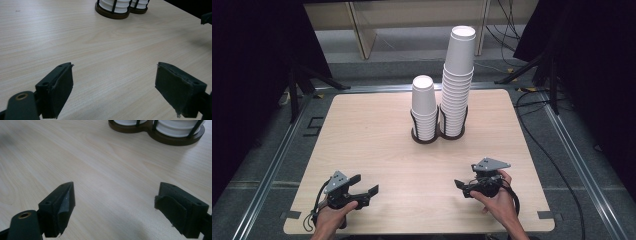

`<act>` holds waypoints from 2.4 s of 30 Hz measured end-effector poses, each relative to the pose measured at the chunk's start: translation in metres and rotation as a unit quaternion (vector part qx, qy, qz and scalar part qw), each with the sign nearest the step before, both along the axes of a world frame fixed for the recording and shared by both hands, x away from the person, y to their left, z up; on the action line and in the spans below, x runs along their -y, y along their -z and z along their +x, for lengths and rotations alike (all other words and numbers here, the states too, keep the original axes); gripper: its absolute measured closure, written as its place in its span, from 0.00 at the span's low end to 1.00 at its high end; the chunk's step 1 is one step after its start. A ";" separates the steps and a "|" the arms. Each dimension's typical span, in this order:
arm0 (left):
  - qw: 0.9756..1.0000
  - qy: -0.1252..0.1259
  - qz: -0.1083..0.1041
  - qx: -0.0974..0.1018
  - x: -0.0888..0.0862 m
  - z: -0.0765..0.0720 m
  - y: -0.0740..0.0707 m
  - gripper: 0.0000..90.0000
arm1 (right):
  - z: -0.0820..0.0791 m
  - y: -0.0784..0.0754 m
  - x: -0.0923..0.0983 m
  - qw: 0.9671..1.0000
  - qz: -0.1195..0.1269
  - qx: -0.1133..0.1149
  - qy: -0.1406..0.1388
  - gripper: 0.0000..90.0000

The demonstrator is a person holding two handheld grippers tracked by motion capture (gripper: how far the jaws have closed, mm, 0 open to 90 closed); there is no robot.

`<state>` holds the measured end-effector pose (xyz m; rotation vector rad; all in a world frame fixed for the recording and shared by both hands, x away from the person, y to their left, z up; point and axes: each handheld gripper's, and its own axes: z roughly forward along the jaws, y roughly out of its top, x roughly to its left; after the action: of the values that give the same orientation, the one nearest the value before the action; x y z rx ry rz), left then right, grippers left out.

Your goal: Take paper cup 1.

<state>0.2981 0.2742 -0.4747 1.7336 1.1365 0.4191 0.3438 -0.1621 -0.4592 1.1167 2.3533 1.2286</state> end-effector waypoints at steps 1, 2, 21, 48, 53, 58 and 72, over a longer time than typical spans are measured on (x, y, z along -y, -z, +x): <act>1.000 0.000 0.000 0.000 0.000 0.000 0.000 0.16 | 0.000 0.000 0.000 1.000 0.002 0.001 -0.001 0.18; 1.000 0.000 0.003 -0.002 0.000 0.000 0.000 0.16 | 0.000 0.000 0.000 1.000 0.001 0.000 0.001 0.18; 1.000 0.000 0.007 -0.002 0.000 0.000 0.000 0.16 | 0.007 -0.007 -0.006 0.999 0.034 0.025 -0.003 0.17; 1.000 -0.001 0.002 0.000 -0.001 0.001 0.001 0.16 | 0.057 -0.043 -0.036 0.995 0.069 0.073 -0.011 0.21; 1.000 0.002 0.001 0.000 0.000 0.001 0.002 0.16 | 0.064 -0.050 -0.044 0.994 0.075 0.074 -0.018 0.23; 1.000 0.003 0.002 0.000 0.000 0.001 0.002 0.16 | 0.072 -0.060 -0.053 0.993 0.075 0.087 -0.007 0.22; 1.000 0.002 0.005 -0.001 0.000 0.001 0.002 0.16 | 0.104 -0.093 -0.078 0.988 0.103 0.119 0.000 0.23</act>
<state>0.2993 0.2740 -0.4764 1.7443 1.1345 0.4208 0.4473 -0.0845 -0.3665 0.9659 2.0875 1.5398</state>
